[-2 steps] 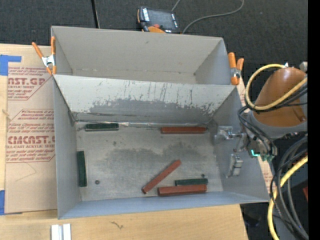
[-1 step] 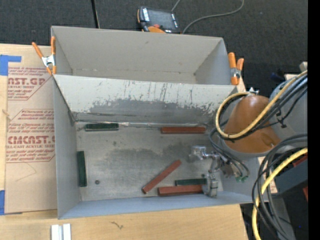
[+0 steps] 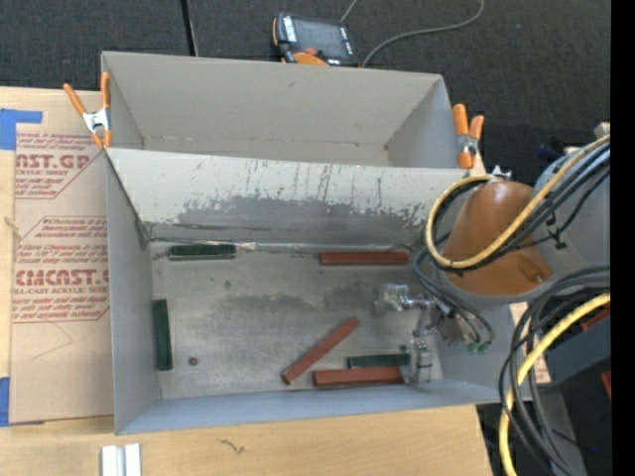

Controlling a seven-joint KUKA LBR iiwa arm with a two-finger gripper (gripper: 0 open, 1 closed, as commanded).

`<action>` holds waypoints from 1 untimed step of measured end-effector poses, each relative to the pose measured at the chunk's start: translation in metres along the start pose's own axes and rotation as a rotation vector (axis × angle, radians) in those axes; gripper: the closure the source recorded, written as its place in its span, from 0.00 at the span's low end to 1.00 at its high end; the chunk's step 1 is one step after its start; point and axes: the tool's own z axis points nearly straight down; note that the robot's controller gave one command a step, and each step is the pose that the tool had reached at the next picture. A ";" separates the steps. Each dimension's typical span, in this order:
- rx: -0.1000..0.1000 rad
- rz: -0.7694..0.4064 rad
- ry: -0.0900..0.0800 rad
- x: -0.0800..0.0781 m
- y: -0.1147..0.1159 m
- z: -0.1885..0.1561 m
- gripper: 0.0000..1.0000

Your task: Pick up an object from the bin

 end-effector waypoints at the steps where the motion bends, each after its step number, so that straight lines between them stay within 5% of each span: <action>1: -0.002 0.140 -0.004 -0.021 0.044 -0.048 0.00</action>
Offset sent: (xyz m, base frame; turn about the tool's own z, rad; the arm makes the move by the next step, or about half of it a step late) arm 0.0138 0.0439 0.0472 0.1431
